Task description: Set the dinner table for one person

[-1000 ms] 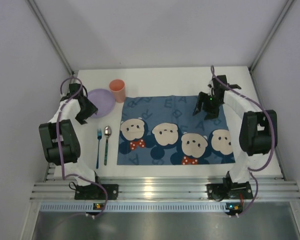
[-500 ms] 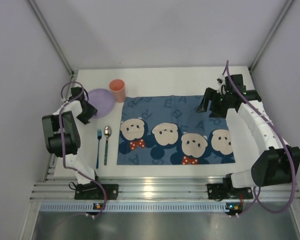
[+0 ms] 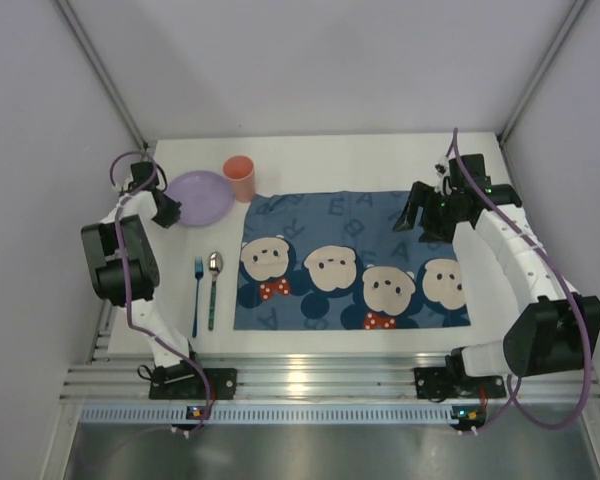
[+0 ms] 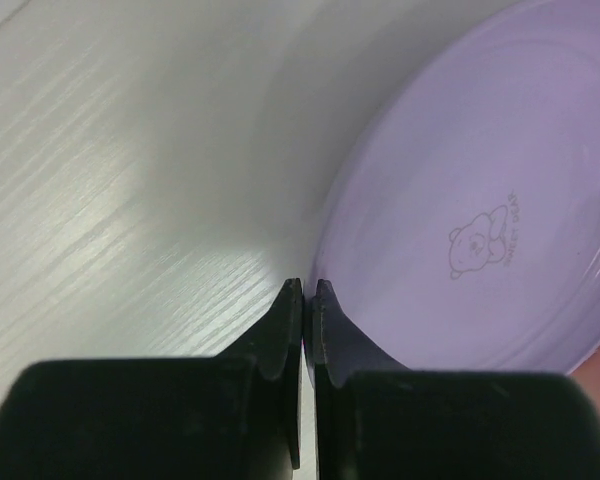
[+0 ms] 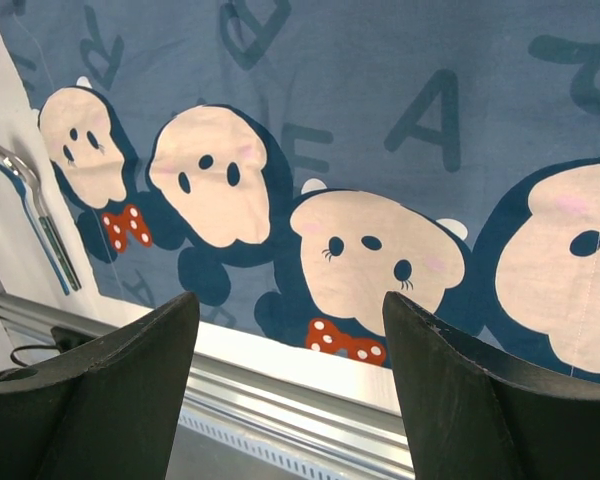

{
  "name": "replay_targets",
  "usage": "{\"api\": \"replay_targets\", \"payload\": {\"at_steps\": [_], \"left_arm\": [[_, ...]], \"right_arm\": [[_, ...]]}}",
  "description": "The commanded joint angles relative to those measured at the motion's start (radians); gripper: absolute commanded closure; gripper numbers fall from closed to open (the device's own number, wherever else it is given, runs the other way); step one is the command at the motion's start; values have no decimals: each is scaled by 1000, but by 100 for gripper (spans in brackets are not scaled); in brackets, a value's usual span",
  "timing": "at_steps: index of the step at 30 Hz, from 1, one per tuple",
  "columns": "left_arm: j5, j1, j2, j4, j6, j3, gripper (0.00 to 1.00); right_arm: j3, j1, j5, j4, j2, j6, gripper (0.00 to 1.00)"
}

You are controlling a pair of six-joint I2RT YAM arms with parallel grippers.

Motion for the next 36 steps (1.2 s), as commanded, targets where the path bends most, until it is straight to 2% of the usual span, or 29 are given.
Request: {"api": "replay_targets", "payload": {"at_steps": [1, 6, 9, 11, 16, 17, 19, 22, 25, 28, 35, 36], "left_arm": [[-136, 6, -97, -119, 22, 37, 100], [-227, 13, -252, -181, 28, 22, 100], [-232, 13, -344, -201, 36, 10, 100], [-193, 13, -392, -195, 36, -3, 100], [50, 4, -544, -150, 20, -87, 100], [58, -37, -577, -149, 42, -101, 100], [-29, -106, -623, -121, 50, -159, 100], [-49, -247, -702, -58, 51, -233, 100], [-73, -458, -702, -55, 59, -215, 100], [-9, -581, -659, -18, 62, -219, 100], [74, -813, -365, 72, 39, -188, 100], [130, -829, -332, 116, 31, -170, 100]], "right_arm": [[-3, 13, 9, -1, -40, 15, 25], [-5, 20, -2, 19, -26, 12, 25], [3, 25, -9, 28, -19, 9, 25], [9, 28, -12, 31, -16, 6, 25], [17, 42, -25, 33, -12, -3, 25], [15, 42, -26, 33, -14, -4, 25], [6, 46, -26, 31, -17, -6, 25], [-3, 45, -25, 19, -25, -4, 26], [-9, 45, -11, 4, -35, -18, 27], [-31, 46, 18, -9, -55, -12, 26], [-114, 45, 31, -12, -118, 3, 26], [-133, 45, 34, -10, -132, 3, 26]]}}
